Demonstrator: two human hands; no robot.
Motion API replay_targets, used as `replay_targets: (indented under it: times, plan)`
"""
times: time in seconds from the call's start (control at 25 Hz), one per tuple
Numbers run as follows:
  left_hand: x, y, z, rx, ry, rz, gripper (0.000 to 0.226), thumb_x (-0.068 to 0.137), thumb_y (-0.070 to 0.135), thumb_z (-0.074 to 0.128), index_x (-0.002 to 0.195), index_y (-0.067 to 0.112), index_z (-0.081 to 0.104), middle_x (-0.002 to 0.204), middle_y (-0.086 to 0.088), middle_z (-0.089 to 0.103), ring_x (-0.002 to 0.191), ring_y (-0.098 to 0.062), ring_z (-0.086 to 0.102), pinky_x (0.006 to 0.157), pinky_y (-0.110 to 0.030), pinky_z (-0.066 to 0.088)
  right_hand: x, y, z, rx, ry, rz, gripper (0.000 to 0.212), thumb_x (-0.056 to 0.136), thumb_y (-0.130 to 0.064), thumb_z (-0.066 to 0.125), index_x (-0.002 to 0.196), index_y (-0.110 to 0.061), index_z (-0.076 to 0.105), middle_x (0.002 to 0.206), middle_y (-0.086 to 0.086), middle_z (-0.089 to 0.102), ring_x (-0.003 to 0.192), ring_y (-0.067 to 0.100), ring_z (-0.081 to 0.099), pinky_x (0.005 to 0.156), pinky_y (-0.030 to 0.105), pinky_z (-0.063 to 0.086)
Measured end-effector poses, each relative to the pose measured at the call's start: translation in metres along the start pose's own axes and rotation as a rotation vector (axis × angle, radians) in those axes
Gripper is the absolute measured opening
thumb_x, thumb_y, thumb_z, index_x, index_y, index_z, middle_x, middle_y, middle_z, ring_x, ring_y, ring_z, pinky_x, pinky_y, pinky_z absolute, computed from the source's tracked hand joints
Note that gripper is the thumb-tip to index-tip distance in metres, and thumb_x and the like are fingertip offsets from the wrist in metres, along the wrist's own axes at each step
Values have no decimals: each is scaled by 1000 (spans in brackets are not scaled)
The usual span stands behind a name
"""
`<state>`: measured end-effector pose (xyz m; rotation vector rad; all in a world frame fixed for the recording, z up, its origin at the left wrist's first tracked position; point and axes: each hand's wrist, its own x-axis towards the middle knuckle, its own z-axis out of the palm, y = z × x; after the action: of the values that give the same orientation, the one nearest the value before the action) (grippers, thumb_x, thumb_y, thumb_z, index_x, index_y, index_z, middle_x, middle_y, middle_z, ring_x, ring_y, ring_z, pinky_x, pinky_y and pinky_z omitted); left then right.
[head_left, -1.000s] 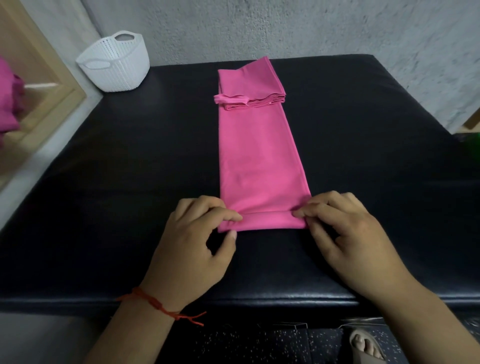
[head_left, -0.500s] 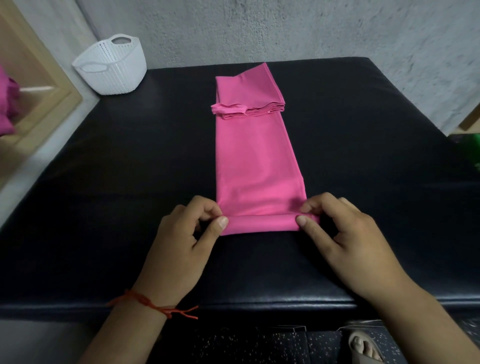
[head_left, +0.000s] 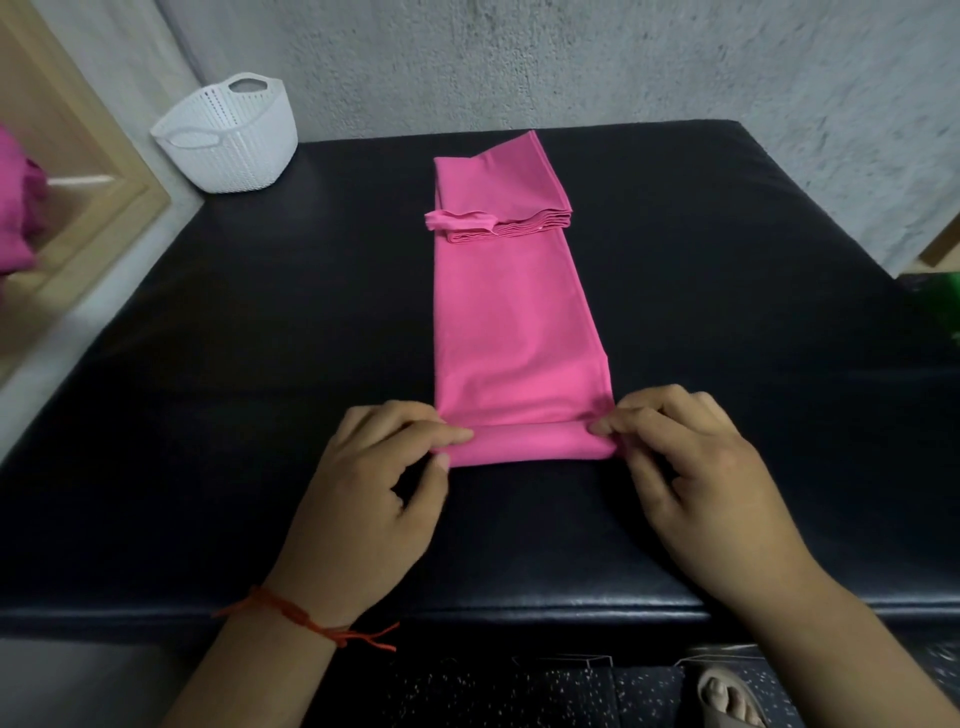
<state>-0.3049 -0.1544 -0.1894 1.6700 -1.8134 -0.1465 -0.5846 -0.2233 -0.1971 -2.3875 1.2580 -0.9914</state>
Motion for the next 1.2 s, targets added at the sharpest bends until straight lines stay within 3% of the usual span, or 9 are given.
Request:
replay_targets:
  times: [0.12,0.32,0.44,0.56,0.68,0.8,1.0,1.2]
  plan:
    - [-1,-2,0,23,-38,-28,36,88,26,77,123,35,72,125,22,55,124,-8,46,109,-29,41,0,1,-2,20,-67,30,32,92,-15,75,120,-30,74,120,-20,60,108,12,54,98,16,40]
    - [4,-5,1,-69,-72,-146,28,97,42,65,125,44,65,119,32,55,116,-5,53,101,-39,47,3,2,0,22,-64,104,30,97,-35,72,127,-35,72,118,-27,63,108,8,58,94,20,45]
    - [4,-4,-1,-204,-49,-254,26,93,47,66,118,44,62,111,26,59,108,-5,57,96,-36,50,2,-3,-4,116,-24,195,23,98,-43,66,121,-43,67,108,-29,63,101,6,60,83,20,49]
    - [2,-1,-3,-235,-53,-240,13,96,44,63,108,41,64,104,19,62,105,-7,58,92,-31,49,2,-7,-5,149,-29,237,10,99,-47,63,107,-44,60,97,-18,62,91,8,60,74,30,51]
    - [5,2,-2,-167,-10,-200,8,97,42,62,102,39,67,104,21,60,106,-8,56,91,-20,44,4,-5,-2,105,13,179,6,100,-39,68,104,-35,68,101,-18,60,97,11,59,80,31,49]
    - [8,2,2,-95,18,-159,12,100,35,63,109,36,69,110,22,59,110,-7,54,92,-11,39,5,-3,2,61,58,168,13,99,-32,72,109,-26,75,107,-13,59,100,19,62,82,38,54]
    - [5,4,2,-16,52,-60,23,99,12,65,109,32,75,111,23,59,112,-7,52,97,-10,37,3,-5,2,0,63,74,7,99,-23,71,106,-22,74,108,-15,60,96,17,60,84,23,47]
    - [0,-1,1,26,-11,-37,41,90,15,73,127,33,70,131,23,55,131,-6,43,112,-12,29,1,2,2,-13,20,103,25,94,-32,77,118,-28,74,120,-20,60,106,14,54,96,13,39]
